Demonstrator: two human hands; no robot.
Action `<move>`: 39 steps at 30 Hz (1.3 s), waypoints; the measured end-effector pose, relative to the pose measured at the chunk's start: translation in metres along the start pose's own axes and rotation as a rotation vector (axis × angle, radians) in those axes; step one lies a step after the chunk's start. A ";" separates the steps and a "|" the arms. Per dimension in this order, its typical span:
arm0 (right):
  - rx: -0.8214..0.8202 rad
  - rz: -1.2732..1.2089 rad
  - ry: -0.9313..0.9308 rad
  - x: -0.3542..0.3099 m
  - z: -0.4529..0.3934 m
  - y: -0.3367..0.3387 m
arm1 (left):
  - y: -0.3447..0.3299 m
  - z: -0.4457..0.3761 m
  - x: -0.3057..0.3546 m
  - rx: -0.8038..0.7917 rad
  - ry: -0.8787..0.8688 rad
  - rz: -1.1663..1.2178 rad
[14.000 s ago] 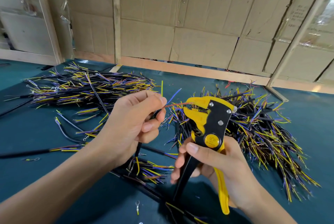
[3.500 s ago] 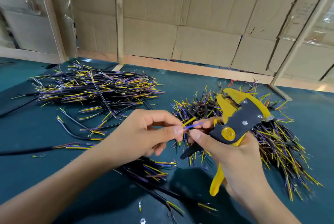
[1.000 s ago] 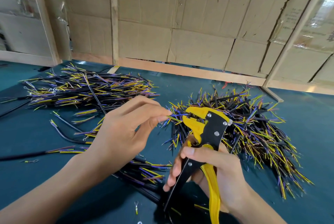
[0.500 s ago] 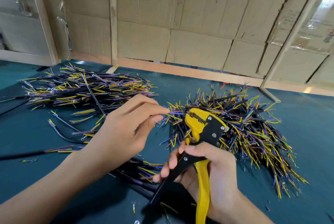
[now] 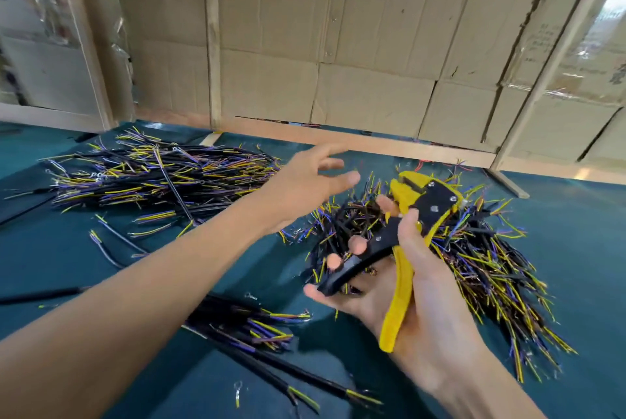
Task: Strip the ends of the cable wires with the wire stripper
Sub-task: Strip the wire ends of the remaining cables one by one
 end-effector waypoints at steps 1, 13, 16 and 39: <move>-0.029 0.006 0.007 -0.004 0.000 0.000 | 0.001 0.004 0.001 -0.039 -0.046 -0.061; -0.077 0.333 0.001 -0.003 -0.032 -0.033 | 0.050 0.083 -0.056 -0.661 -0.030 -0.840; -0.092 0.369 0.077 0.012 -0.031 -0.028 | 0.049 0.088 -0.060 -0.627 -0.106 -0.869; -0.130 0.137 0.322 -0.014 -0.023 -0.009 | 0.069 0.081 -0.013 -0.036 -0.412 -0.330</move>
Point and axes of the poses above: each hand's wrist, its own z-axis away from the middle knuckle, its own y-axis out of the back of the hand, x = y × z, the point moved 6 cm from there along -z, towards the middle knuckle, and after that the axes turned 13 degrees about x, right-handed, at the moved point
